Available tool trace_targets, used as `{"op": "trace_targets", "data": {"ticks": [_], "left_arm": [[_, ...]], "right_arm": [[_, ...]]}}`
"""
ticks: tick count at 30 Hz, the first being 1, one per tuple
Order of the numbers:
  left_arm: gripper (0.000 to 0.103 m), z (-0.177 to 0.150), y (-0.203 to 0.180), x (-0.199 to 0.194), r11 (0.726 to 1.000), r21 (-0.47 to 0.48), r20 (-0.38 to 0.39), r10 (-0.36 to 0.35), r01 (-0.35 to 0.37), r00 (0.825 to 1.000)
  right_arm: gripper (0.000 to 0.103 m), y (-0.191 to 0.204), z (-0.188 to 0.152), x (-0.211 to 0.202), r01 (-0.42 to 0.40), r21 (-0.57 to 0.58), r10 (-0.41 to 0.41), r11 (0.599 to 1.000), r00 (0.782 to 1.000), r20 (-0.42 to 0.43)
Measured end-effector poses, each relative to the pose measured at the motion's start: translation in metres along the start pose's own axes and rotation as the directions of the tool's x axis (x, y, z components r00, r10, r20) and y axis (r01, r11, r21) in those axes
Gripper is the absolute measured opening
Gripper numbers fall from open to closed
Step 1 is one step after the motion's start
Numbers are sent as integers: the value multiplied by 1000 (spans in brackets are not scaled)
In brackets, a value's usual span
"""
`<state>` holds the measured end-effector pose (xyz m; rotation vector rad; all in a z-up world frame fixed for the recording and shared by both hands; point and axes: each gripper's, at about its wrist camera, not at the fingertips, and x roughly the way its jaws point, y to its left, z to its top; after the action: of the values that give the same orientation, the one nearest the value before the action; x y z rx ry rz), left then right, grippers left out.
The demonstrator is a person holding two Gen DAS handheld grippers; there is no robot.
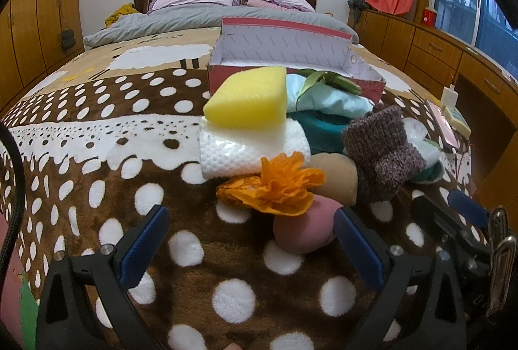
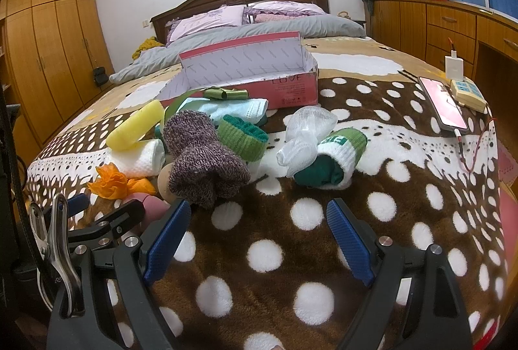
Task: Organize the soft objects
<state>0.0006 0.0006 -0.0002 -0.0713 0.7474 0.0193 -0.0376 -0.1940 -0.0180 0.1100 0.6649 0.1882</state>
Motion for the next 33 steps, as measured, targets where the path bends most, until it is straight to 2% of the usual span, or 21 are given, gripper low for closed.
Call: {"op": "trace_targets", "data": {"ticks": [18,25,31,33], "left_arm": [[103,0,0,0,1000,-1,-1,-3,3,1000],[103,-6,-9,3,999,36,13,-11,11,1000],[103,-2,-16,-11,996,88,42,-29,25,999],[103,0,-15,-14,993,96,28,-71,68,997]], "right_arm": [[89,0,0,1,-1,0,1,1000,1000,-2],[89,-1,3,1,-32,-28,32,999,999,-13],[89,0,7,-3,-61,-85,60,995,998,-16],[89,-1,8,-6,-70,-95,69,993,997,-19]]}}
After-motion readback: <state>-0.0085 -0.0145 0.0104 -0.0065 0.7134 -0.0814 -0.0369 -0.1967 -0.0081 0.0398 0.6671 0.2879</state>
